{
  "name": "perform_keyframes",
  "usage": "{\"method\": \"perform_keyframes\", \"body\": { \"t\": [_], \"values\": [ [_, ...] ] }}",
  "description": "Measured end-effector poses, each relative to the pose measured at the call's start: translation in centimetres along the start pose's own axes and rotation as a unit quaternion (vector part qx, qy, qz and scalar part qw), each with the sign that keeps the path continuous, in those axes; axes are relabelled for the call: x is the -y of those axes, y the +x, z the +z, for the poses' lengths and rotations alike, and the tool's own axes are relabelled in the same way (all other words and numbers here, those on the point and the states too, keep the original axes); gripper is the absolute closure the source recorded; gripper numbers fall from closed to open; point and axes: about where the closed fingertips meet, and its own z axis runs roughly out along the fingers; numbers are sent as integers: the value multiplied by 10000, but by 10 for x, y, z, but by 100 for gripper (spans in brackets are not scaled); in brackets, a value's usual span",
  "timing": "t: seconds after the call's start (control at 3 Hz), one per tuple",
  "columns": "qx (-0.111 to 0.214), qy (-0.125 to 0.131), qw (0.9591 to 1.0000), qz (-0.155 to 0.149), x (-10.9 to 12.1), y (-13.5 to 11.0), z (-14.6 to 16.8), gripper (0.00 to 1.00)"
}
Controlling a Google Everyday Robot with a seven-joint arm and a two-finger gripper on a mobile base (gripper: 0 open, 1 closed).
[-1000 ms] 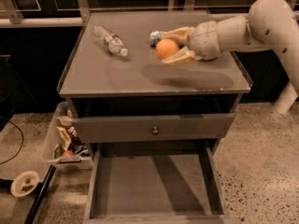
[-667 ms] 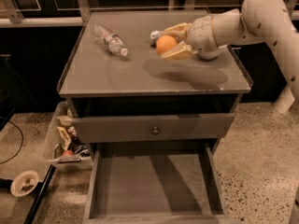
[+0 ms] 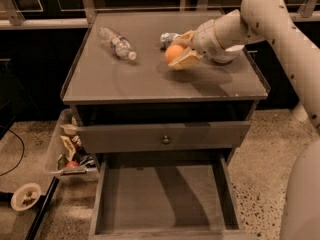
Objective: Pick orange from middle drawer and place on counter
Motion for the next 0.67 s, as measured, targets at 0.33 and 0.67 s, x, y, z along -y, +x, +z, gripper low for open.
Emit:
{"method": "perform_keyframes", "body": {
  "t": [0.33, 0.67],
  "values": [
    [-131, -141, 9997, 124, 0, 5, 11, 100],
    [-198, -270, 9992, 206, -1, 8, 19, 100]
  ]
}}
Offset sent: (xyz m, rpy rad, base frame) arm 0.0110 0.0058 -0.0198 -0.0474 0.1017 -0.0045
